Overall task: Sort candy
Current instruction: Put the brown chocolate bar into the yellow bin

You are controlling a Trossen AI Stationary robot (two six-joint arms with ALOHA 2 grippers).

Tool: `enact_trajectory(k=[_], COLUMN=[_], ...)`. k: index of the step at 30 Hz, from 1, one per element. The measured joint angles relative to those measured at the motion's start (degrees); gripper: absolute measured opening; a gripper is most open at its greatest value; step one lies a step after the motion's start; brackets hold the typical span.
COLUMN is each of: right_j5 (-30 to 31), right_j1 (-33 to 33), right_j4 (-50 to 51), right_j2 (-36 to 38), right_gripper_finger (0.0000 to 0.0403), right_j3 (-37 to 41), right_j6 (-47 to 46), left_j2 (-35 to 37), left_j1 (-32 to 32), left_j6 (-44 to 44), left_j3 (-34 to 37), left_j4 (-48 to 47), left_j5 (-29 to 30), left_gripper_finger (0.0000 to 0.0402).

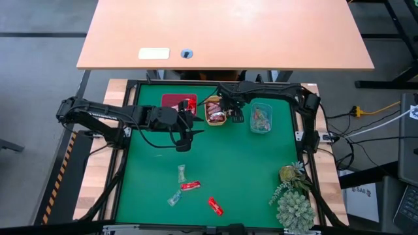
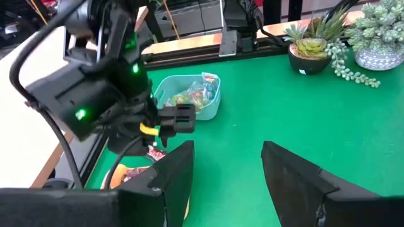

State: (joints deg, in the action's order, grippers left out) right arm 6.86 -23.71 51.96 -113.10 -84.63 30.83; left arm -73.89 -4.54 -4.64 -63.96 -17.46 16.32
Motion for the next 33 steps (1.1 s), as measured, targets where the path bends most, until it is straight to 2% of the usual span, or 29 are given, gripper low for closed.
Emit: enact_trajectory(k=[11, 18, 22, 26, 33], right_j5=[1.7, 1.1, 0.4, -1.8, -1.9], right_j1=[-1.1, -1.6, -1.5, -1.5, -1.5], right_j4=[-3.5, -4.4, -3.9, -2.2, -0.7], right_j2=[-4.3, -4.3, -4.4, -4.5, -4.5], right_gripper_finger=[0.0227, 0.0222, 0.0194, 0.0154, 0.0085], right_j3=[0.0, 0.0, 0.0, 0.0, 0.0], right_j6=[1.4, 1.4, 1.4, 1.4, 1.0], left_j2=[0.0, 0.0, 0.0, 0.0, 0.0], left_j1=[0.0, 0.0, 0.0, 0.0, 0.0], left_j6=[0.0, 0.0, 0.0, 0.0, 0.0], left_j3=[0.0, 0.0, 0.0, 0.0, 0.0], left_j4=[0.0, 0.0, 0.0, 0.0, 0.0], left_j5=[0.1, 0.1, 0.1, 0.1, 0.1], left_gripper_finger=[0.0181, 0.0181, 0.0181, 0.0181, 0.0181])
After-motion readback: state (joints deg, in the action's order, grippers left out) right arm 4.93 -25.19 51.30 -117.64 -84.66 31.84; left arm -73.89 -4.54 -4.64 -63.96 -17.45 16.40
